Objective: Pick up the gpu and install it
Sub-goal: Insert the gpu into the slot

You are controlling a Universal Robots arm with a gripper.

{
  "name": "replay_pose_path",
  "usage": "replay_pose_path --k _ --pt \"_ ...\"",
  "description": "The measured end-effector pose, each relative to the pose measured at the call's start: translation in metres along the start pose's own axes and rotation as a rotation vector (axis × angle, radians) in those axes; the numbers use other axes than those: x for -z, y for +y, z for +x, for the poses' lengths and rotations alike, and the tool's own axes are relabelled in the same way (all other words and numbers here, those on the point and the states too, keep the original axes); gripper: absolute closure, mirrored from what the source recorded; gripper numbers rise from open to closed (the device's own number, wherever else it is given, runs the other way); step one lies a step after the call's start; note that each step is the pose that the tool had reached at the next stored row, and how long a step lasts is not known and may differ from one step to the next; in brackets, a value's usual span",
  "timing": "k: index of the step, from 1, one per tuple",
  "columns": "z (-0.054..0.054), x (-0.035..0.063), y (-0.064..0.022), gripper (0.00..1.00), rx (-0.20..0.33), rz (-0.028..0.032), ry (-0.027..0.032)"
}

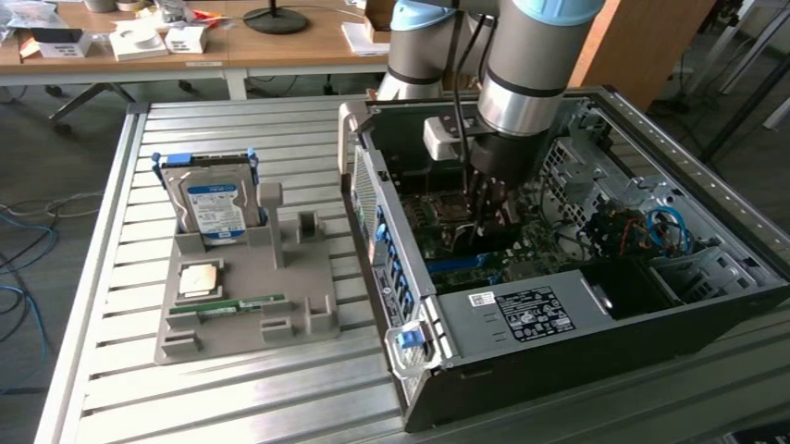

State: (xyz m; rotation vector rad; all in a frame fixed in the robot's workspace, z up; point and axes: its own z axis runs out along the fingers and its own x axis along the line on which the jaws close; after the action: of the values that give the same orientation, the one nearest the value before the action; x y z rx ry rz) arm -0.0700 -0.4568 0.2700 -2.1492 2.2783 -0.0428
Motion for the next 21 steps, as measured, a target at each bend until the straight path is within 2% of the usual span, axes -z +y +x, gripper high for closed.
replay_pose_path --k 21 --pt "0.0007 0.0001 0.0034 0.74 0.0 -0.0001 0.0001"
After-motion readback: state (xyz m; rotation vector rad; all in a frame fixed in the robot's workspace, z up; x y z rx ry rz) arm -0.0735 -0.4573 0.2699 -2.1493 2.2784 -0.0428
